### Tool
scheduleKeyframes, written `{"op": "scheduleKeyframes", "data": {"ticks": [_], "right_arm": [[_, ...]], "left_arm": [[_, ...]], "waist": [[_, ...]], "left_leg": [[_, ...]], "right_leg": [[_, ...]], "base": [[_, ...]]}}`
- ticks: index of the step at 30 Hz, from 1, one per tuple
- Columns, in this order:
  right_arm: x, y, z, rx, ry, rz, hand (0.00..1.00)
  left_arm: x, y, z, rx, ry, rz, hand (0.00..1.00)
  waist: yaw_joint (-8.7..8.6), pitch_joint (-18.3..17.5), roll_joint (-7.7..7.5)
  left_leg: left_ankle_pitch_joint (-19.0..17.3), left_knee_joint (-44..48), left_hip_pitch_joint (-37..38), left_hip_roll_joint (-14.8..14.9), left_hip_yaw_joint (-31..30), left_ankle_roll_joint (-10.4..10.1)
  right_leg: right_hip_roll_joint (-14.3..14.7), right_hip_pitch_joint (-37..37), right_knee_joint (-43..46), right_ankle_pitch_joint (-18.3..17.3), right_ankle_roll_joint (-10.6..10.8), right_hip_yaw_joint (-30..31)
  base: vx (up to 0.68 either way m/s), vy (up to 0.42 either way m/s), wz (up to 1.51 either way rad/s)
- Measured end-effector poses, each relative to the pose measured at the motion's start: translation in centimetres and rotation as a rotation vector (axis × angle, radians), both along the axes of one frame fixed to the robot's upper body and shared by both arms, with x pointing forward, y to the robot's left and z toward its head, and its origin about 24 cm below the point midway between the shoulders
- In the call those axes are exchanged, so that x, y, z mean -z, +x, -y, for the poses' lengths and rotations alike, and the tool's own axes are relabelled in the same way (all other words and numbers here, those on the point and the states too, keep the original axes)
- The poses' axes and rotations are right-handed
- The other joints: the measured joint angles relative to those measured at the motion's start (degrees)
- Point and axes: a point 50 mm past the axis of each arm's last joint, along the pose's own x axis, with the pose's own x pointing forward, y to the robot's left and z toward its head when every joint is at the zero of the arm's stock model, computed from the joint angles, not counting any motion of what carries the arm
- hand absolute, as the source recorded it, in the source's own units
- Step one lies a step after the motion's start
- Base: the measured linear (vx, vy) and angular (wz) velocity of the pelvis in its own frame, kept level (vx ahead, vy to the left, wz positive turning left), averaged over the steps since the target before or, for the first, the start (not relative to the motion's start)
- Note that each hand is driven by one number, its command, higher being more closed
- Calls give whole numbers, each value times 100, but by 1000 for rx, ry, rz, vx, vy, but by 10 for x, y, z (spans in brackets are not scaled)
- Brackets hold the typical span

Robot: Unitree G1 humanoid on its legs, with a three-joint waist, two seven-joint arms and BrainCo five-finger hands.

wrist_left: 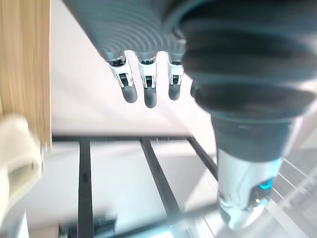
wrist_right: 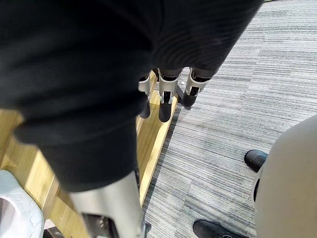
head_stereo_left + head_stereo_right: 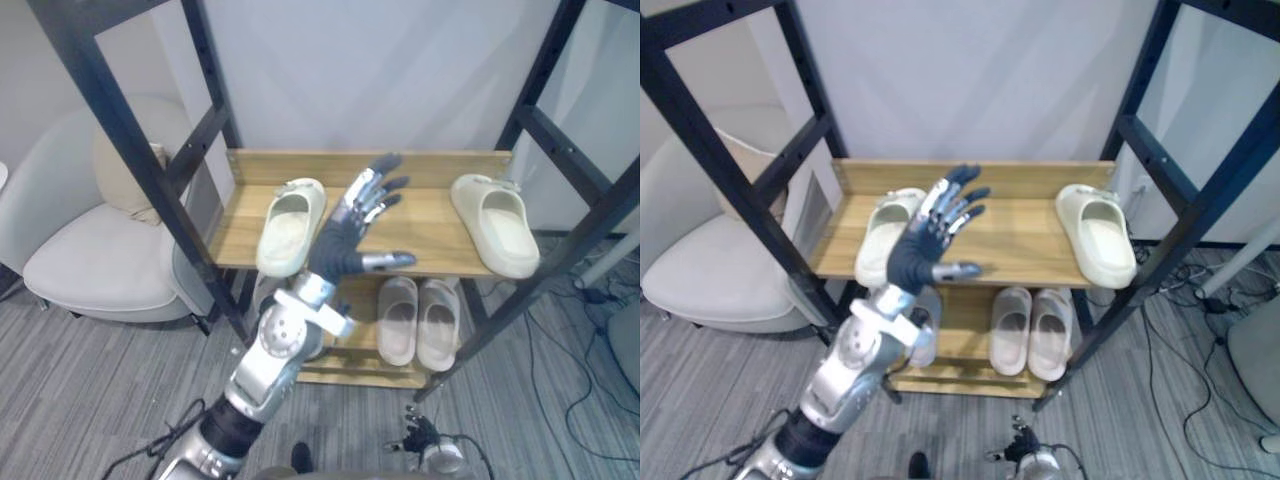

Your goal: Organize the slippers on the shoe rack

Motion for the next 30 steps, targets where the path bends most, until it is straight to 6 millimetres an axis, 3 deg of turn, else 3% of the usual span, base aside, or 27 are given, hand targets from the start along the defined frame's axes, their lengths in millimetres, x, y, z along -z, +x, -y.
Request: {"op": "scheduleKeyframes", "data": {"ticks": [8, 14, 21, 30], "right_arm": [[-3, 4, 0, -6, 12, 15, 0], [-6, 9, 3, 16, 17, 34, 0], [-6, 11, 4, 17, 21, 39, 0], [-6, 11, 3, 13, 29, 38, 0]], "left_arm": [[-20, 45, -34, -190, 69, 27, 0], [-24, 56, -48, -251, 116, 27, 0], [-11, 74, -97, -455, 278, -36, 0], [-10, 78, -125, -560, 419, -33, 0]], "waist": [[-77, -30, -58], [-100, -29, -68], [-108, 19, -142], [-100, 48, -183]], "left_leg": [[20, 31, -32, -4, 0, -10], [21, 30, -35, -8, 3, -11], [4, -1, 9, 24, 29, -34], [-28, 1, 9, 18, 27, -74]], "right_leg": [[11, -18, -5, 19, -12, 2], [30, -20, -24, 21, -15, -6], [74, 38, -148, 34, -54, 12], [84, 77, -217, 55, -46, 8]], "base": [[27, -7, 0], [0, 0, 0], [-8, -6, -2], [8, -4, 0]]}}
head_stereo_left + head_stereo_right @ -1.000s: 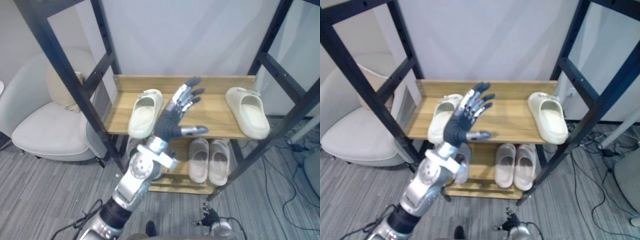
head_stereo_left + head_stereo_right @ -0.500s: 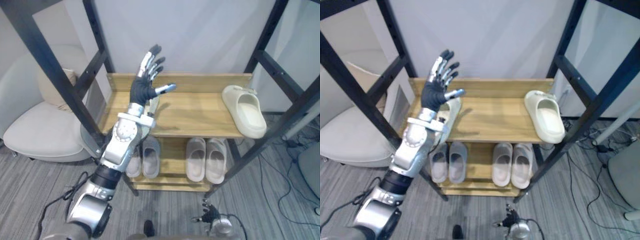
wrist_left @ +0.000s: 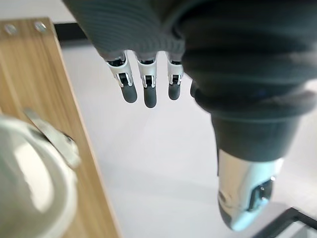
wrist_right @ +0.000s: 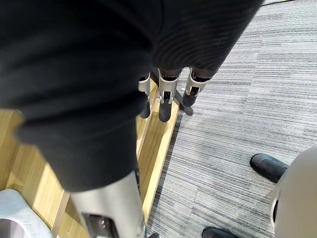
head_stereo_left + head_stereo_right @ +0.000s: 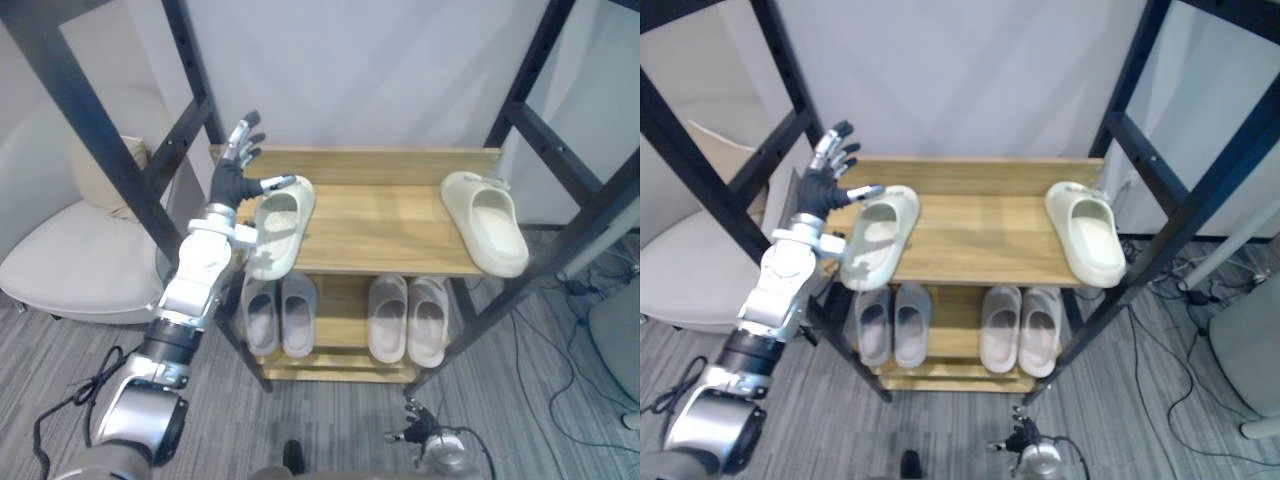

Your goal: Organize the slippers on the shoe rack

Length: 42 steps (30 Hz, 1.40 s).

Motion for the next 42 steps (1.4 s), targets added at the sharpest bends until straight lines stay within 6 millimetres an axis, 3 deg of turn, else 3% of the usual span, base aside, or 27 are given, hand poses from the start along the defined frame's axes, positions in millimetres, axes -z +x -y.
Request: {"op": "scheduleKeyframes", "data": {"ticks": [16, 32, 33, 42], "right_arm": [[0, -1, -1, -11, 14, -4, 0], [-3, 2, -3, -4, 23, 22, 0], [-2, -1, -3, 1, 24, 15, 0], [-1, -6, 0, 31, 28, 7, 0]], "left_arm": [[29, 9, -25, -156, 314, -132, 0], [27, 19, -32, -248, 390, -144, 0], [27, 20, -32, -254, 388, -151, 100], [29, 26, -38, -283, 389, -191, 100]], "waist": [[-11, 139, -5], [-39, 292, 24], [-66, 293, 23], [-78, 306, 38]], "left_leg": [[-58, -1, 56, 19, 69, -57], [-93, -3, 62, 58, 247, -70], [-96, -3, 62, 57, 248, -72], [-105, -2, 79, 83, 342, -84]], "right_leg": [[23, 58, -46, -7, -12, 60], [31, -51, 18, -20, -32, 242], [30, -52, 18, -21, -32, 245], [41, -67, 22, -13, -43, 314]], "base": [[5, -3, -1], [0, 0, -5], [9, 3, -6], [-2, 0, -3]]}}
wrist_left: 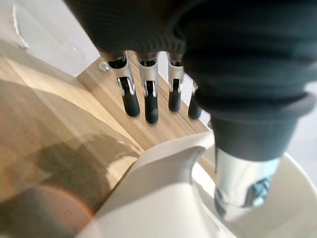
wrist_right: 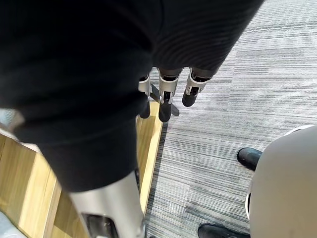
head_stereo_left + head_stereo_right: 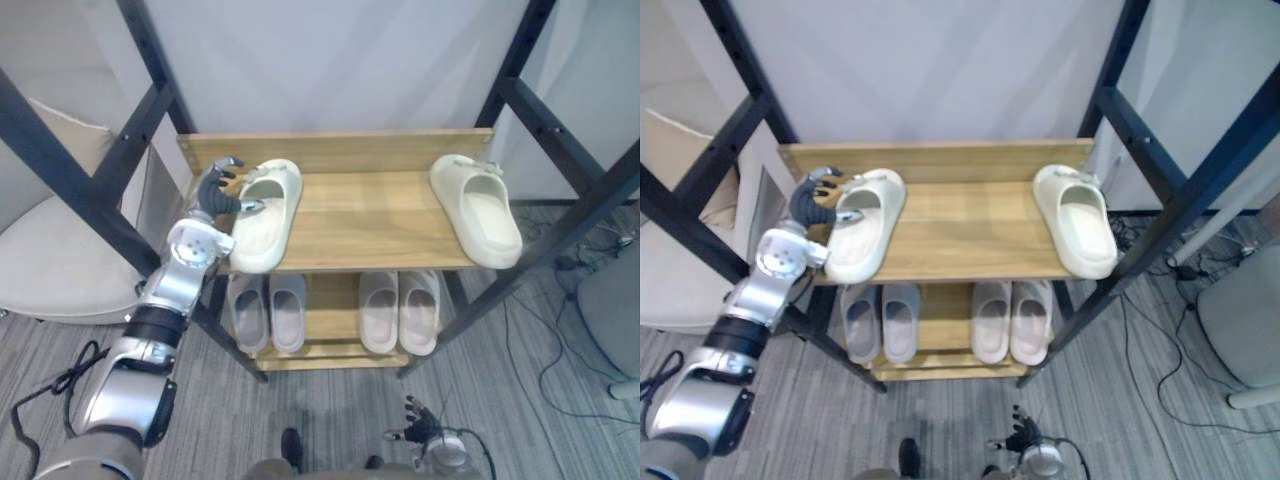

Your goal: Organize the slippers on the shoe rack

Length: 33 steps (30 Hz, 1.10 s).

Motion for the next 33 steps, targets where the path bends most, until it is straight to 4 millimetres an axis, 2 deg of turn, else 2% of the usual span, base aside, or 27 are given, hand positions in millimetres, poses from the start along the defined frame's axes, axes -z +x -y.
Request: {"op": "scheduleKeyframes", "data": {"ticks": [14, 19, 22, 24, 25, 27, 30, 33], "right_arm": [[0, -1, 1, 4, 0, -2, 0], [0, 0, 0, 4, 0, 0, 0], [0, 0, 0, 4, 2, 1, 0], [-1, 2, -1, 3, 4, 5, 0], [-1, 2, -1, 3, 4, 6, 0], [-1, 5, -3, 3, 7, 12, 0], [-2, 6, -3, 8, 11, 17, 0], [-3, 8, -2, 17, 15, 23, 0]], "left_arm": [[-1, 3, -2, -13, 16, -12, 100], [1, 3, 6, 12, 15, -15, 100], [3, 5, 23, 55, -13, -12, 100], [1, 8, 49, 125, -23, -5, 100], [0, 9, 52, 133, -24, -3, 100], [-4, 10, 75, 194, -40, 8, 100], [-5, 11, 90, 233, -88, 9, 100], [-3, 9, 105, 270, -115, 2, 100]], "waist": [[3, 9, 23], [2, 24, 80], [-8, 26, 86], [-75, 30, 93], [-89, 30, 94], [-167, 39, 111], [-200, 66, 157], [-303, 83, 222]], "left_leg": [[-10, 0, 21, 10, 187, -7], [-7, 0, 21, 3, 172, -3], [-6, 2, 21, -8, 165, -1], [-5, 29, 21, -37, 164, 0], [-5, 30, 21, -43, 164, 0], [-5, 31, 34, -39, 174, 0], [-5, 31, 78, -32, 209, 0], [-6, 29, 128, -12, 221, -1]], "right_leg": [[-5, -85, 6, 24, -18, 191], [-18, -85, 6, 25, -19, 188], [-26, -83, 11, 29, -13, 186], [-29, -81, 41, 42, 6, 186], [-29, -82, 43, 42, 6, 186], [-22, -81, 43, 41, 4, 192], [-16, -59, 43, 32, -12, 210], [-2, -23, 44, 12, -44, 227]], "base": [[-4, 11, -6], [0, 0, 0], [0, 0, 0], [45, 11, 0], [44, 17, -1], [39, 4, -4], [31, -12, -9], [14, -11, -5]]}}
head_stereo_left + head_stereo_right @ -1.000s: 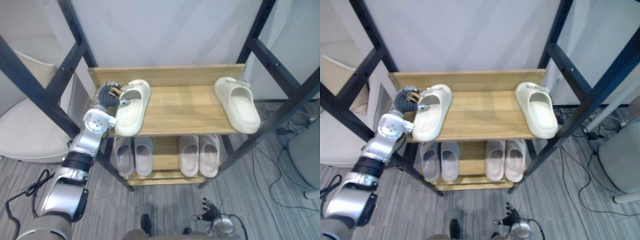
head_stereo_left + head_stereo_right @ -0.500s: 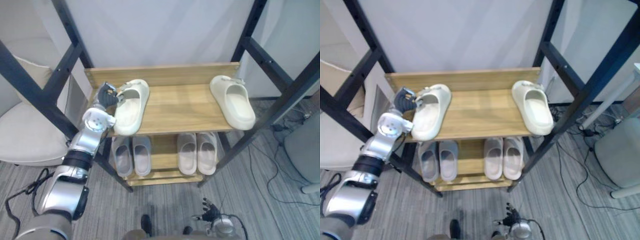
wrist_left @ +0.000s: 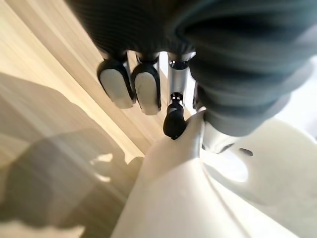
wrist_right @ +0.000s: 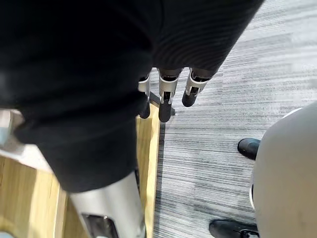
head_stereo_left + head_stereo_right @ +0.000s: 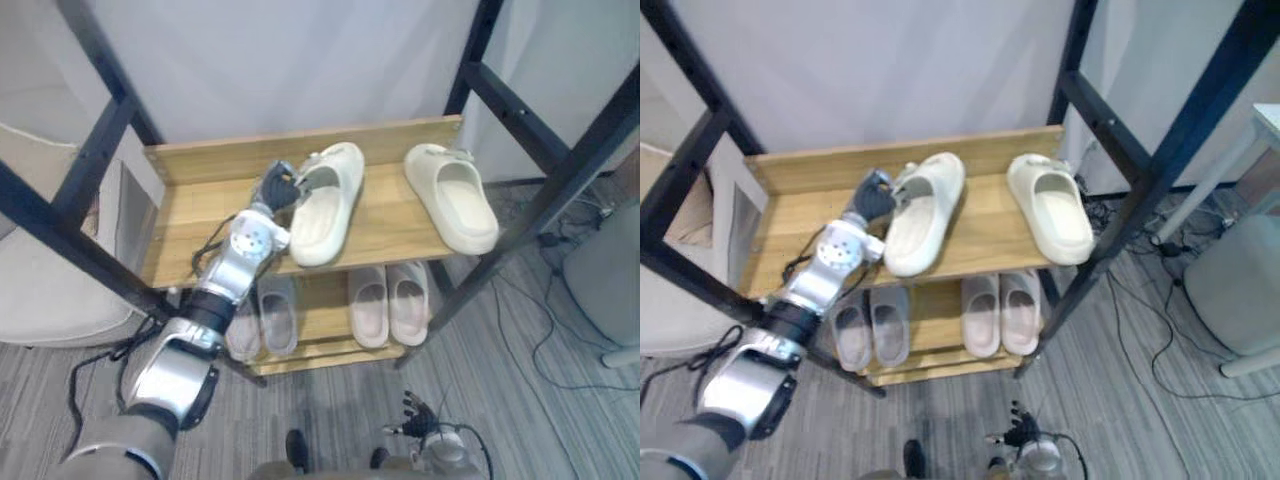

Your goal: Organize the slippers on the shoe rack

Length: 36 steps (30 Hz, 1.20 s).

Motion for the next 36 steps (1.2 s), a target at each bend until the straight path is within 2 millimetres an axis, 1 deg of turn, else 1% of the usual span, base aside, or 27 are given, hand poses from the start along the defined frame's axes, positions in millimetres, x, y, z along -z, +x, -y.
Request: {"op": "scheduleKeyframes", "data": {"ticks": [1, 3, 5, 6, 12, 18, 19, 24, 32, 36], "right_arm": [[0, 0, 0, 1, -1, 1, 0], [0, 0, 2, 21, 0, 2, 0], [0, 0, 3, 25, -4, 3, 0], [0, 0, 4, 26, -7, 4, 0], [-1, 1, 5, 34, -5, 9, 0], [-2, 2, 9, 61, -4, 19, 0], [-2, 2, 9, 62, -4, 19, 0], [-2, 2, 9, 67, -2, 26, 0], [-2, 2, 9, 85, 13, 26, 0], [-2, 2, 9, 82, 13, 25, 0]], "left_arm": [[0, 0, 2, 5, -3, 0, 100], [-2, 0, 14, 34, -5, 2, 100], [-2, 1, 16, 37, -7, -3, 100], [-3, 1, 17, 38, -8, -2, 100], [-2, 10, 15, 10, 14, -39, 100], [-1, 13, 11, -11, 16, -55, 100], [-2, 14, 11, -14, 13, -55, 0], [-5, 17, 1, -57, -26, -52, 0], [-7, 17, -2, -79, -51, -43, 0], [-10, 16, -3, -78, -136, -37, 0]], "waist": [[-6, 6, 9], [-36, 15, 28], [-49, 15, 28], [-90, 13, 35], [-134, 32, 65], [-140, 71, 124], [-141, 72, 124], [-143, 105, 146], [-143, 115, 133], [-137, 129, 110]], "left_leg": [[0, 0, 0, 6, 1, 0], [-2, -2, 21, 25, 2, -3], [-13, -12, 58, 28, 5, -18], [-27, -29, 80, 33, 13, -37], [-47, -30, 78, 67, 65, -62], [-69, -28, 70, 102, 149, -84], [-73, -28, 70, 109, 157, -89], [-91, 0, 72, 130, 229, -117], [-91, -4, 71, 125, 185, -116], [-91, -29, 71, 122, 129, -116]], "right_leg": [[5, -1, 0, -2, -3, 1], [21, 17, 9, -11, -19, 3], [23, 53, 9, -18, -28, 7], [26, 64, 11, -23, -33, 22], [44, 25, 38, -23, -33, 75], [68, -31, 48, -23, -34, 151], [75, -35, 48, -26, -38, 160], [96, -70, 47, -31, -43, 248], [92, -71, 60, -35, -45, 233], [87, -50, 67, -48, -50, 163]], "base": [[0, 0, 0], [0, 0, 0], [-7, -5, -2], [-13, -9, -4], [-5, 1, -3], [18, -2, -8], [32, -13, -7], [36, -9, -8], [-2, 0, 0], [-15, -2, 7]]}}
